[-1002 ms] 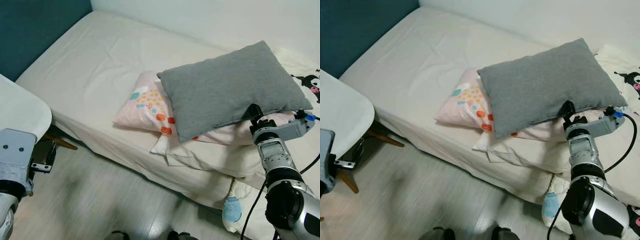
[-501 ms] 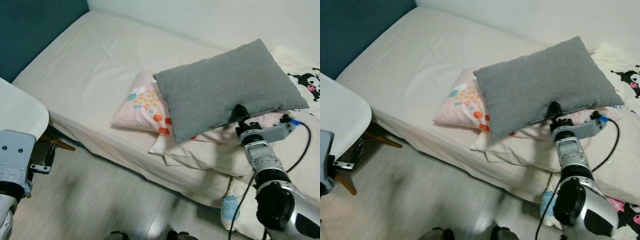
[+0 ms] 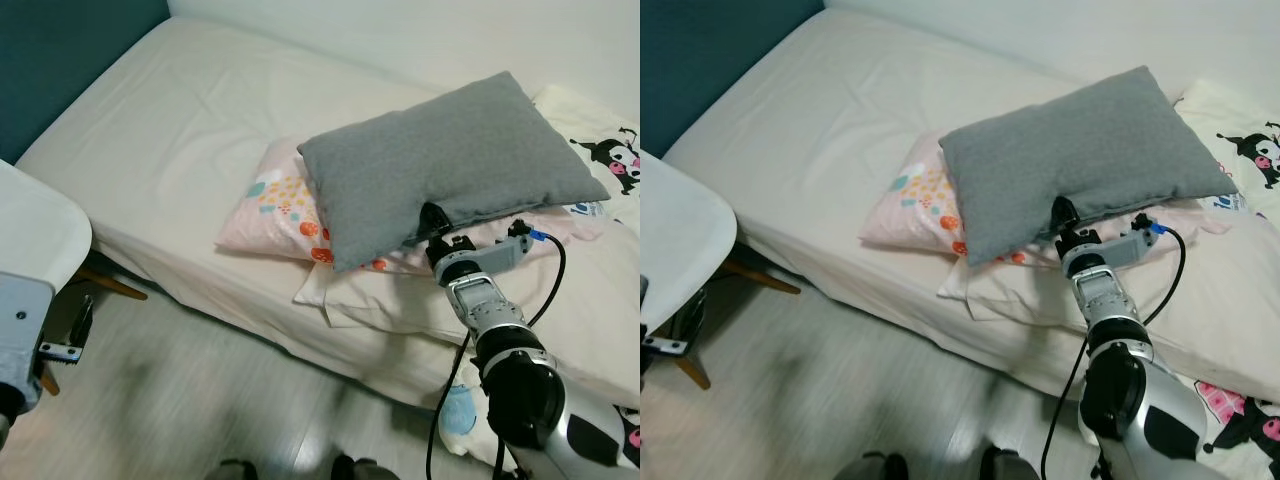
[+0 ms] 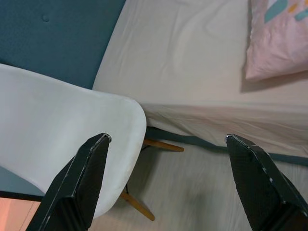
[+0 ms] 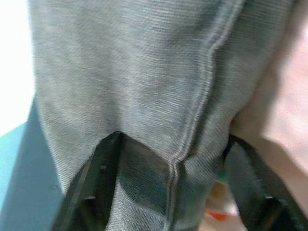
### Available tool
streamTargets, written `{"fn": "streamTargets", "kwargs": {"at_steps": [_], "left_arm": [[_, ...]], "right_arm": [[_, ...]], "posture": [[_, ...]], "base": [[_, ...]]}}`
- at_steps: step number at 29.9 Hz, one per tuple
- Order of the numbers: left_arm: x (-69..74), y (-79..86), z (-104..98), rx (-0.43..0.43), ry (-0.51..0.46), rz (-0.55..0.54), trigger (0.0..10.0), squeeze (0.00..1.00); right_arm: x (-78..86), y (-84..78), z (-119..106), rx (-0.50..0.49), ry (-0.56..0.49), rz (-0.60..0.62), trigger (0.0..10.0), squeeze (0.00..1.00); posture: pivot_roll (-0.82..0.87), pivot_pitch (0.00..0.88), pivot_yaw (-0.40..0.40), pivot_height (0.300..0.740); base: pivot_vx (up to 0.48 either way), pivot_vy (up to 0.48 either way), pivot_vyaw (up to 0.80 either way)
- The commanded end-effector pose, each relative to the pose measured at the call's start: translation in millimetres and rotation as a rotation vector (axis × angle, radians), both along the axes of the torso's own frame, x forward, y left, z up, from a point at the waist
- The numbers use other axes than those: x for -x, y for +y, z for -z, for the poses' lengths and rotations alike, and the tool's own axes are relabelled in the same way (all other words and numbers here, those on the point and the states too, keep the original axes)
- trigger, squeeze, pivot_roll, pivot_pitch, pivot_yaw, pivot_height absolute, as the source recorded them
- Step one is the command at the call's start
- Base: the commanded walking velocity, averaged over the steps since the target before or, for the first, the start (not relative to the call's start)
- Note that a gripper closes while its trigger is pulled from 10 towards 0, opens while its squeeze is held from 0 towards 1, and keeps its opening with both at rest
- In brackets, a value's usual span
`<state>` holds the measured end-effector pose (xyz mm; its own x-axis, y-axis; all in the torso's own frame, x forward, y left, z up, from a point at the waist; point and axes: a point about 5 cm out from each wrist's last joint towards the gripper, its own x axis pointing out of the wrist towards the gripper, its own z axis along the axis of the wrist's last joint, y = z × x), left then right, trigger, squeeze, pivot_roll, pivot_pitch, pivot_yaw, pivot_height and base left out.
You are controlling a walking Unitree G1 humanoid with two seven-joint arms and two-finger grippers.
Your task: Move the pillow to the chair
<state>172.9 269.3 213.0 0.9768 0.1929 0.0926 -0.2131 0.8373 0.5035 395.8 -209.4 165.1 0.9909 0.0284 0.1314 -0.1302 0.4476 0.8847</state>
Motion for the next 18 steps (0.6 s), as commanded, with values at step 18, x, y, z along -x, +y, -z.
{"fn": "streamTargets", "kwargs": {"at_steps": [18], "left_arm": [[-8.8,-0.6,-4,0.004,-0.023,-0.004,10.0,0.0]], "right_arm": [[3.5,-21.8,-12,0.142,-0.082,0.01,0.0,0.0]], "posture": [[0.19,0.282,-0.028,0.74]], "base": [[0.0,0.0,0.0]]}}
